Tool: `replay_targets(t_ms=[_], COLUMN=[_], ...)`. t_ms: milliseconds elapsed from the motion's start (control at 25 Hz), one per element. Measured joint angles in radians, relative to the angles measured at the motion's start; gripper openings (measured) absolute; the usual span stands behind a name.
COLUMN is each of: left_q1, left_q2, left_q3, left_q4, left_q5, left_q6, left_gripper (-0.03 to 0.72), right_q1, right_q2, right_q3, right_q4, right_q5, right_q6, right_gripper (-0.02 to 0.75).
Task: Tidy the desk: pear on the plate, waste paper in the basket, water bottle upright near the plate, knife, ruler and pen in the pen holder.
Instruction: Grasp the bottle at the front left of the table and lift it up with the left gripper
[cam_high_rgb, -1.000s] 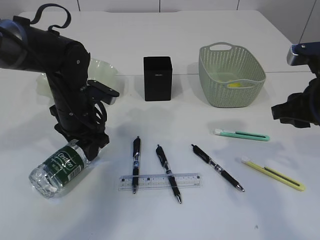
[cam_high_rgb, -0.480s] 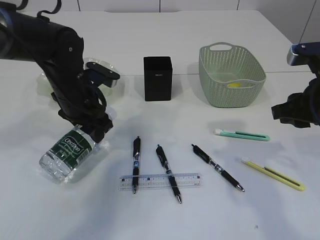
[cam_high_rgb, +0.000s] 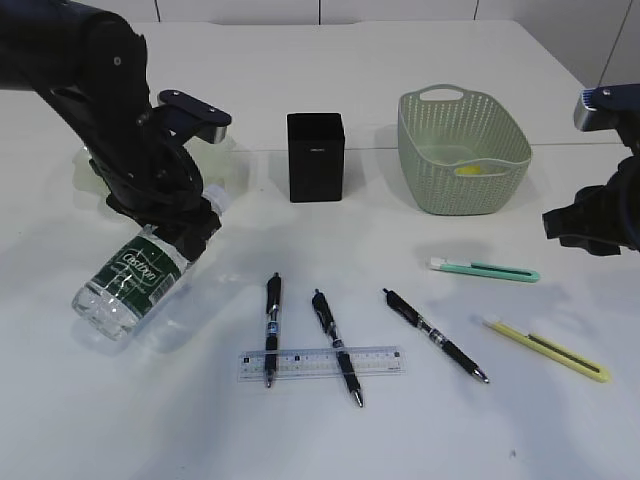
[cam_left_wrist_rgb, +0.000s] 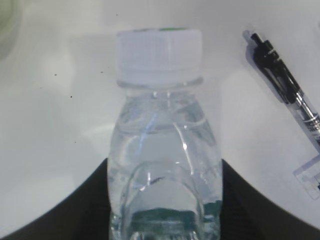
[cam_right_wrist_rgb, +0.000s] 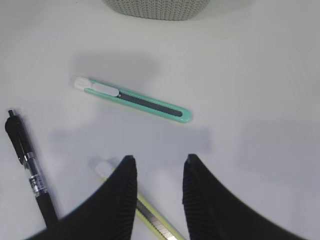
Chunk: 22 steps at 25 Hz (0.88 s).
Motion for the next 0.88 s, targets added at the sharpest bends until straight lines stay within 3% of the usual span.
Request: replay_targets(t_ms=[480, 880], left_q1=[0.000, 0.000], left_q2=[-0.040, -0.139], left_q3=[0.000, 0.002], left_q4=[0.000, 0.000], left_q5=[0.034, -0.090], left_q6=[-0.002, -0.002], left_gripper=[0.377, 0.375], right_q1=[0.000, 0.000], right_q2=[0.000, 0.000], right_q3=[0.000, 0.000], right_q4=[0.000, 0.008], right_q5=[-0.005, -0.007], right_q6=[0.000, 0.000], right_gripper=[0.239, 0.239])
